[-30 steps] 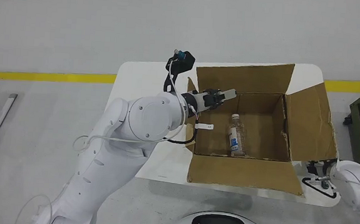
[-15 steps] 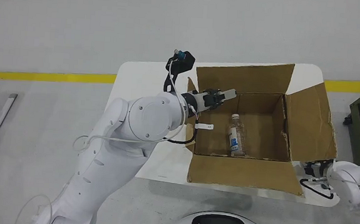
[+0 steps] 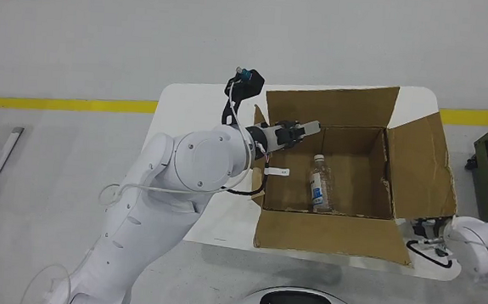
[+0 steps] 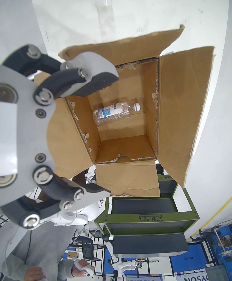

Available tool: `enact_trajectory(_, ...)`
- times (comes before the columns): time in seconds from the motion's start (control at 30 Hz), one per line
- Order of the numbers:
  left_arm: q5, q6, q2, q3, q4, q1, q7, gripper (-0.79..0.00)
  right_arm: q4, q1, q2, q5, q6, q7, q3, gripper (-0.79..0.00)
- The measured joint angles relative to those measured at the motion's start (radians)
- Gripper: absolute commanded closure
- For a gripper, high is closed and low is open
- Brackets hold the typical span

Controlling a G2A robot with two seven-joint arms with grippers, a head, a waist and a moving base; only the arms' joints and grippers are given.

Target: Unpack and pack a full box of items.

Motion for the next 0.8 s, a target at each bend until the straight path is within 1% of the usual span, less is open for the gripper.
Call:
enact_trajectory(0.1,0.0,0.0,0.0,0.0,0.0,0.0,0.0,-0.785,-0.016,-0.002,0.0,0.074,0.0,-0.001,0.038,0.0)
enact_trajectory(0.23,0.0,0.0,0.0,0.0,0.0,0.0,0.0,-0.785,-0.048,-0.019,0.004,0.197,-0.003,-0.014,0.142,0.0)
enact_trajectory(0.3,0.0,0.0,0.0,0.0,0.0,0.0,0.0,-0.785,-0.066,-0.034,0.005,0.279,-0.006,-0.048,0.218,0.0)
enact_trajectory(0.43,0.0,0.0,0.0,0.0,0.0,0.0,0.0,-0.785,-0.082,-0.064,0.005,0.465,-0.023,-0.14,0.389,0.0)
enact_trajectory(0.57,0.0,0.0,0.0,0.0,0.0,0.0,0.0,-0.785,-0.103,-0.102,0.002,0.689,-0.084,-0.213,0.563,0.0)
enact_trajectory(0.67,0.0,0.0,0.0,0.0,0.0,0.0,0.0,-0.785,-0.122,-0.133,-0.002,0.83,-0.112,-0.248,0.661,0.0)
enact_trajectory(0.8,0.0,0.0,0.0,0.0,0.0,0.0,0.0,-0.785,-0.154,-0.169,-0.009,1.018,-0.152,-0.275,0.729,0.0)
